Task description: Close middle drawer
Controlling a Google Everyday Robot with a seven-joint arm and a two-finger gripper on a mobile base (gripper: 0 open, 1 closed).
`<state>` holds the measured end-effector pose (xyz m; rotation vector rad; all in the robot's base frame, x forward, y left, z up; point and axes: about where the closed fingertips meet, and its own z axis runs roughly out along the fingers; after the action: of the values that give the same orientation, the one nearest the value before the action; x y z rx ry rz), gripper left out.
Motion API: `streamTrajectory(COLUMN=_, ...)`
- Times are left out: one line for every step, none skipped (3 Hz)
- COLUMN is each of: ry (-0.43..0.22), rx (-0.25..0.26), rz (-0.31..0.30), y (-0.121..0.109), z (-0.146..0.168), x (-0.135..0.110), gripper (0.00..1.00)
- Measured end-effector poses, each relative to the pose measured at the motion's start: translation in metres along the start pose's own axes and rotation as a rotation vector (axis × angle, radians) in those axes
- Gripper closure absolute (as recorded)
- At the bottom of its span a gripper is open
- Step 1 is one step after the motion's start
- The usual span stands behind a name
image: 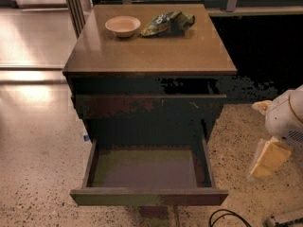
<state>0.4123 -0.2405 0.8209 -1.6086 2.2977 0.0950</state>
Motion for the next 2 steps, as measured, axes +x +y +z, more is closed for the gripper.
streamTrajectory(ry=-0.039, rx=-0.082, rz=0.014, y=0.030, z=0.064, x=0.013, gripper=0.00)
streamTrajectory(ry=-0.046, rx=-0.156, rz=0.024, y=0.058, z=0.113, x=0.024, gripper=0.13)
